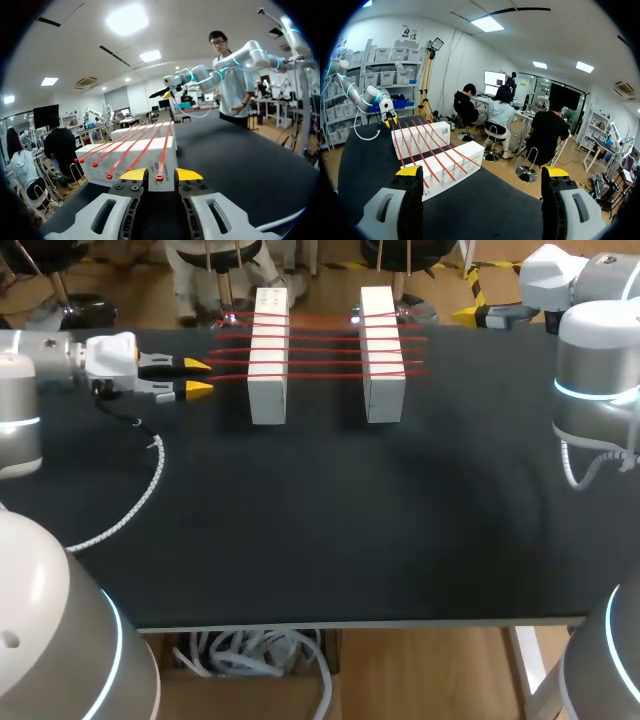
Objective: Grab the tape and strap the tape.
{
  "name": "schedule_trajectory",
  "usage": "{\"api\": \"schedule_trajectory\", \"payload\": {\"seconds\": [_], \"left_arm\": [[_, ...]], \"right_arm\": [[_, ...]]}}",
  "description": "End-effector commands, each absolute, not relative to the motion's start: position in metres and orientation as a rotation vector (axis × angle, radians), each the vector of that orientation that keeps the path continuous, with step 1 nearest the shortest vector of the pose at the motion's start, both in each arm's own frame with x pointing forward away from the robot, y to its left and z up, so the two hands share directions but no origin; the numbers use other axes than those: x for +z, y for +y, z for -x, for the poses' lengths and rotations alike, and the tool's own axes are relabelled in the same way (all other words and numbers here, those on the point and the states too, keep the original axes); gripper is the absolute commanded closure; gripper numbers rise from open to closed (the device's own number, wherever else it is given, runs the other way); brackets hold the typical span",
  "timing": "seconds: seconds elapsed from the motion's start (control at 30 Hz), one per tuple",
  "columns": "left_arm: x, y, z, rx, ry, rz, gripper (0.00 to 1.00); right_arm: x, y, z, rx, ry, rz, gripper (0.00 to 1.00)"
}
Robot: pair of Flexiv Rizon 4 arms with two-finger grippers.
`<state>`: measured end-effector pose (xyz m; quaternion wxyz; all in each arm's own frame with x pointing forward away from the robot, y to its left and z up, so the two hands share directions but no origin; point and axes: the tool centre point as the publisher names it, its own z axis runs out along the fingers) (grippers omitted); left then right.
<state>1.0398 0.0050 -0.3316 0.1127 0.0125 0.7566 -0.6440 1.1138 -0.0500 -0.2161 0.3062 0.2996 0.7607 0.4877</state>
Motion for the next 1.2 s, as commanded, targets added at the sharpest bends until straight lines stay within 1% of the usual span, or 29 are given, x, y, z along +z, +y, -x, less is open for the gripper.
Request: {"api": "schedule_trajectory", "payload": {"seconds": [0.03, 0.17, 0.23, 0.47, 0.5, 0.53, 0.57, 0.87, 1.2], "left_arm": [[-0.336, 0.003, -1.044, -1.904, 2.214, -0.049, 0.83], [-0.336, 0.002, -1.043, -1.908, 2.214, -0.050, 0.82], [-0.336, 0.001, -1.042, -1.909, 2.215, -0.049, 0.80], [-0.337, 0.001, -1.040, -1.914, 2.216, -0.043, 0.81], [-0.337, 0.001, -1.040, -1.915, 2.216, -0.043, 0.83], [-0.337, 0.001, -1.040, -1.916, 2.216, -0.044, 0.87], [-0.337, 0.001, -1.040, -1.916, 2.215, -0.045, 1.00], [-0.328, -0.003, -1.037, -1.930, 2.209, -0.083, 1.00], [-0.294, -0.023, -1.024, -2.126, 2.078, -0.156, 1.00]], "right_arm": [[-0.216, -0.050, -1.114, 1.291, 2.013, -0.793, 0.00], [-0.216, -0.050, -1.114, 1.291, 2.013, -0.793, 0.00], [-0.216, -0.050, -1.114, 1.291, 2.013, -0.793, 0.00], [-0.216, -0.050, -1.114, 1.291, 2.013, -0.793, 0.00], [-0.216, -0.050, -1.114, 1.291, 2.013, -0.793, 0.00], [-0.216, -0.050, -1.114, 1.291, 2.013, -0.793, 0.00], [-0.216, -0.050, -1.114, 1.291, 2.013, -0.793, 0.00], [-0.216, -0.050, -1.114, 1.291, 2.013, -0.793, 0.00], [-0.216, -0.050, -1.114, 1.291, 2.013, -0.793, 0.00]]}}
